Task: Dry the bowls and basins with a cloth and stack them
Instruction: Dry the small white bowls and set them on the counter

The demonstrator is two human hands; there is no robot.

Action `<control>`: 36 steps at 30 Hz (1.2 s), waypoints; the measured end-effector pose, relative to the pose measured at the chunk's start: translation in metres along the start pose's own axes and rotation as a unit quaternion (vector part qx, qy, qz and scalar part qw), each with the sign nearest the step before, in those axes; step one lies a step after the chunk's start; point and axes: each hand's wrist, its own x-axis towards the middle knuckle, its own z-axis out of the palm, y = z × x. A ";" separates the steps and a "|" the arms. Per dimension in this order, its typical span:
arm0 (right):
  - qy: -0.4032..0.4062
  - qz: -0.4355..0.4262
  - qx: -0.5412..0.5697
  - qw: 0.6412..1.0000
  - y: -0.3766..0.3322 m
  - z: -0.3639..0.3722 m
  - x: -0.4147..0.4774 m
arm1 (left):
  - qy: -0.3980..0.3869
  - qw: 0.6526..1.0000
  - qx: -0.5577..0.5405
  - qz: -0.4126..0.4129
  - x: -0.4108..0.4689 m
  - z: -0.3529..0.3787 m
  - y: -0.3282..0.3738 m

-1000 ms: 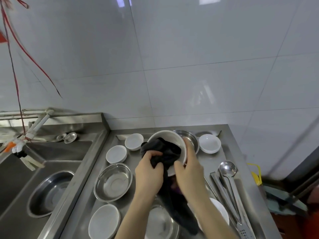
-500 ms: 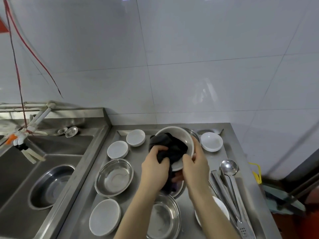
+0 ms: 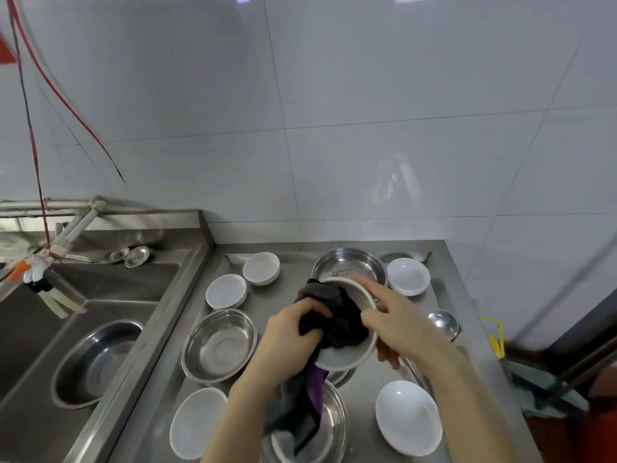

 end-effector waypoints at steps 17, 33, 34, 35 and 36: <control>0.032 -0.016 0.025 0.999 0.000 0.015 0.000 | 0.062 0.998 -0.009 -0.010 0.001 -0.005 0.004; 0.139 -0.037 0.152 0.978 0.002 0.033 0.000 | 0.149 0.978 -0.126 -0.072 -0.008 0.019 0.029; 0.111 -0.036 0.120 0.986 0.002 0.022 0.000 | 0.140 0.983 -0.108 -0.050 -0.008 0.016 0.026; 0.075 -0.029 0.089 0.993 0.003 0.009 0.000 | 0.122 0.989 -0.084 -0.024 -0.007 0.013 0.022; 0.029 -0.017 0.061 0.998 0.002 -0.003 0.000 | 0.090 0.995 -0.052 0.001 -0.006 0.010 0.019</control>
